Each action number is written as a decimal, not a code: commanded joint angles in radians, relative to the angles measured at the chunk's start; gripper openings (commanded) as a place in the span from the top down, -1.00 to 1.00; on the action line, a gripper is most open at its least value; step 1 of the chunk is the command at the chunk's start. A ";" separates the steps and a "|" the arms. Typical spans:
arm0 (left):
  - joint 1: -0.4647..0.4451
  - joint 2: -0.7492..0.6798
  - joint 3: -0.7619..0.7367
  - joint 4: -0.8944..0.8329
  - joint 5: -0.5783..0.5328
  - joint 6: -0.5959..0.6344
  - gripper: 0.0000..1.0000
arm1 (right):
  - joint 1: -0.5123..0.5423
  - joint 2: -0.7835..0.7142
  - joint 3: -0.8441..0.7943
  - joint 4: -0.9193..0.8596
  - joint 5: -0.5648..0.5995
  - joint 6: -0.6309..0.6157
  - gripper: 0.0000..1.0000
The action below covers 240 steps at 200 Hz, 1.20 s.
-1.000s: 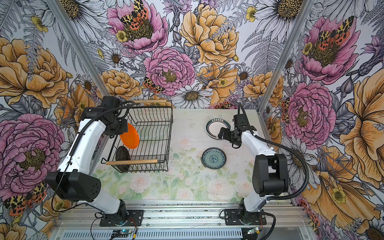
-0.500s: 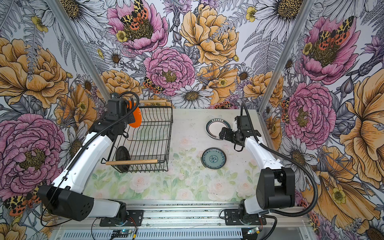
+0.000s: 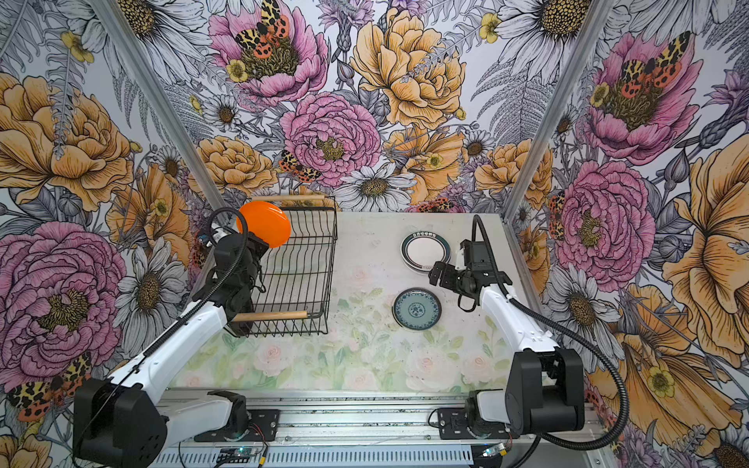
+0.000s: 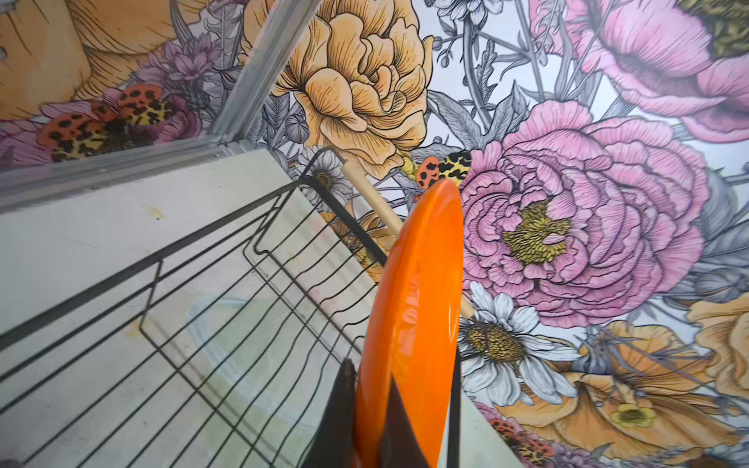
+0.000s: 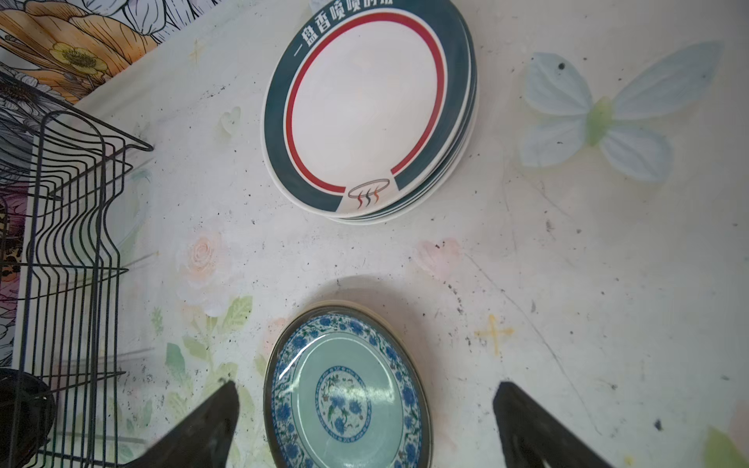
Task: Unload the plates from the dish rack
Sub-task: 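Lift the orange plate up out of the rack with the left gripper, then carry the orange plate toward the right gripper while the right gripper grasps its rim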
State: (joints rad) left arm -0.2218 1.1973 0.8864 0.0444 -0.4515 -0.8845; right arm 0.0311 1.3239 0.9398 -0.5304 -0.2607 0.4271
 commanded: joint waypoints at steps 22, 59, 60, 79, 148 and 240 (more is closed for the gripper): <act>-0.035 0.000 -0.092 0.230 0.109 -0.295 1.00 | 0.001 -0.068 -0.059 0.068 -0.044 0.041 -0.99; -0.084 0.068 -0.107 0.309 0.195 -0.389 1.00 | 0.005 -0.123 -0.110 0.121 -0.084 0.081 -0.99; -0.086 0.071 -0.106 0.312 0.197 -0.390 1.00 | 0.006 -0.124 -0.112 0.121 -0.085 0.082 -0.99; -0.111 0.110 -0.106 0.360 0.235 -0.427 1.00 | 0.005 -0.159 -0.129 0.132 -0.093 0.097 -0.99; -0.182 0.289 -0.026 0.419 0.454 -0.501 1.00 | 0.005 -0.250 -0.182 0.246 -0.185 0.179 -0.99; -0.303 0.503 0.187 0.387 0.616 -0.482 1.00 | -0.001 -0.269 -0.240 0.480 -0.311 0.259 -0.99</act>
State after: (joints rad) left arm -0.5106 1.6669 0.9962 0.4286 0.0784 -1.3663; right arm 0.0319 1.0714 0.7193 -0.1795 -0.5144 0.6426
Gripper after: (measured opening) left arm 0.099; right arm 0.995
